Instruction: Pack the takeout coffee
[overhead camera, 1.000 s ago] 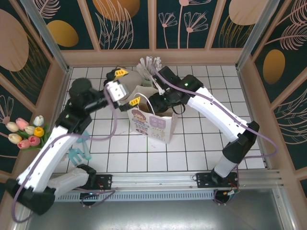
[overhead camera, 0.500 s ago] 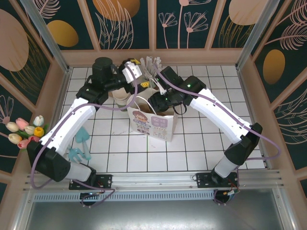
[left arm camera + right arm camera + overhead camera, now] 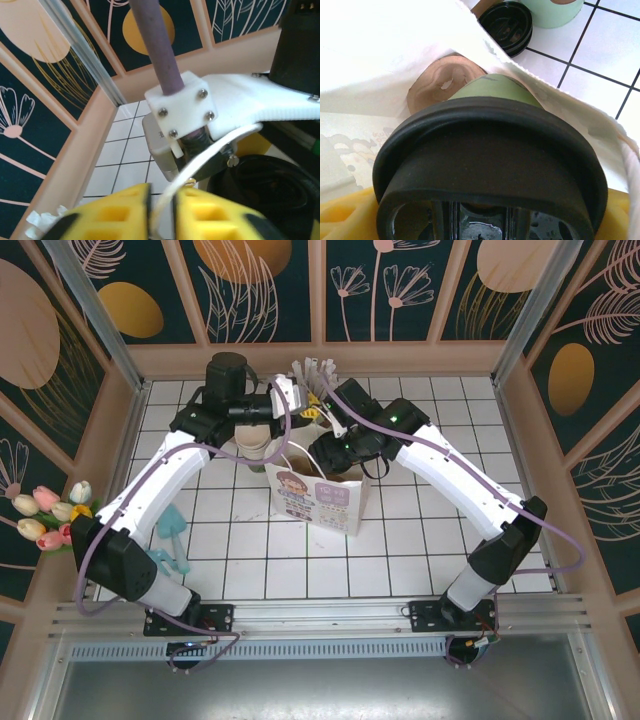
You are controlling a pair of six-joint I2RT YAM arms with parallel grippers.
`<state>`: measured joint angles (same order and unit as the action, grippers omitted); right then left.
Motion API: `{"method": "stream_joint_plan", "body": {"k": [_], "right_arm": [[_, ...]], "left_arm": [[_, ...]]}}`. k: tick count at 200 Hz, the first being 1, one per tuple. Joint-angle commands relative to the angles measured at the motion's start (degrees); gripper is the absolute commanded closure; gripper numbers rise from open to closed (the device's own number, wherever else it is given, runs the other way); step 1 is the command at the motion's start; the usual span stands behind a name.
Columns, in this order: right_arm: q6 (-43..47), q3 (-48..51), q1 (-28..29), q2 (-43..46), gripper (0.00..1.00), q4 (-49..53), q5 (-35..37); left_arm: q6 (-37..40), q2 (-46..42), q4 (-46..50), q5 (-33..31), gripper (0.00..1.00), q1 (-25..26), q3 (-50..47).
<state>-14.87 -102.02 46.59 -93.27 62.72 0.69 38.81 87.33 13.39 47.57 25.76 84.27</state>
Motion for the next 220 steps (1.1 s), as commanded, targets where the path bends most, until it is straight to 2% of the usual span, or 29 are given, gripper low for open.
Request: {"method": "stream_joint_plan", "body": {"k": [1,27,44,88,104,117,137,220], "right_arm": [[0.11,-1.20,-0.52,1.65,0.38,-1.11,2.45],[-0.71,-0.50,-0.97,2.85,0.37,-2.16,2.62],[-0.81,0.61,-0.95,4.02,0.37,-3.26,2.70],[0.30,2.44,-0.82,4.93,0.38,-4.32,2.49],[1.86,3.24,-0.07,5.27,0.37,-5.16,2.00],[3.22,3.81,0.39,5.31,0.37,-5.42,1.64],[4.68,3.76,0.70,4.74,0.37,-5.05,1.58],[10.54,0.25,2.35,-0.90,0.38,0.16,-1.30]], "left_arm": [[-2.01,-2.12,-5.44,0.91,0.89,-0.14,-3.55],[-4.93,-5.76,-10.18,-4.23,0.98,-0.17,-11.23],[-6.06,-6.76,-11.06,-6.61,1.00,-0.20,-13.66],[-9.08,-3.42,-8.19,-10.47,1.00,-0.10,-9.44],[-12.53,-2.13,-9.97,-13.32,0.93,-0.11,-7.85],[-15.30,-1.03,-10.71,-14.86,0.80,-0.09,-6.01],[-17.82,1.16,-8.31,-15.66,0.77,-0.09,-2.07],[-28.28,4.96,-8.98,-15.72,0.90,-0.09,4.32]]}}
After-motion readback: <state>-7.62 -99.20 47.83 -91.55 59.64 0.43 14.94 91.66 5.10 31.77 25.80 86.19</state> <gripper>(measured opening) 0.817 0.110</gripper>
